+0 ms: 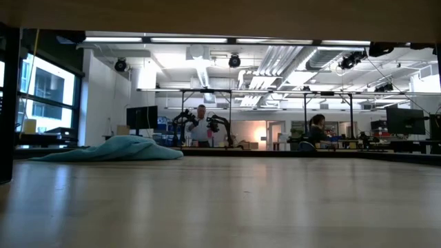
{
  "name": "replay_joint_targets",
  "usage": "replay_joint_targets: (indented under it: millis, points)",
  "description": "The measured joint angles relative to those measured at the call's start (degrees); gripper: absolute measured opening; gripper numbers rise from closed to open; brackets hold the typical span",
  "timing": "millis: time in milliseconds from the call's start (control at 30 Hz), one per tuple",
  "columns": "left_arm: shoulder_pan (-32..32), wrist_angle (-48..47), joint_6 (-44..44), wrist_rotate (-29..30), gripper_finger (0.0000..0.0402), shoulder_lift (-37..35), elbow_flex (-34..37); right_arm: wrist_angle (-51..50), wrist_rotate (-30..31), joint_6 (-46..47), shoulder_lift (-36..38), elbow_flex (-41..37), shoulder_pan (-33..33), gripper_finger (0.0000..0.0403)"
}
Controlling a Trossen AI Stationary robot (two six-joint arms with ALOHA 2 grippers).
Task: Stack small to large cups/mugs on shelf
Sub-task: Return to Home Position
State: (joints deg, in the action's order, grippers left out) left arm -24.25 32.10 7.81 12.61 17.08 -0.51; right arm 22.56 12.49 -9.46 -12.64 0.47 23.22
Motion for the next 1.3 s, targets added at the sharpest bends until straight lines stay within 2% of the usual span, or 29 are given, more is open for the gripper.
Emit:
replay_joint_targets:
  millis: [133,367,500,567,700,867,1067,1300]
  points:
    - [5.4,-0.8,-2.3,-3.4,0.0134,0.0,0.0,1.0,0.0,-4.1,0.0,0.0,-0.4,0.0158]
    - [20.8,0.2,-7.0,-18.7,0.0134,0.0,0.0,2.1,-2.9,-5.9,0.0,0.0,-4.8,0.0158]
    - [25.9,0.6,-8.3,-25.3,0.0134,0.0,0.0,2.1,-4.4,-4.7,0.0,0.0,-5.9,0.0158]
    - [27.0,0.2,-8.6,-25.6,0.0134,0.0,0.0,2.1,-4.4,-4.5,0.0,0.0,-6.0,0.0158]
    - [26.7,-1.1,-9.6,-21.4,0.0134,0.0,0.0,2.1,-3.4,-4.5,0.0,0.0,-6.0,0.0158]
    - [26.8,-0.5,-9.6,-20.6,0.0134,0.0,0.0,1.3,4.1,-1.1,0.0,0.0,-6.0,0.0158]
    - [26.8,-0.6,-9.5,-20.5,0.0134,0.0,0.0,1.1,6.8,0.2,0.0,0.0,-6.0,0.0158]
    - [26.9,-0.6,-9.5,-19.7,0.0134,0.0,0.0,0.1,15.9,3.0,0.0,0.0,-6.0,0.0158]
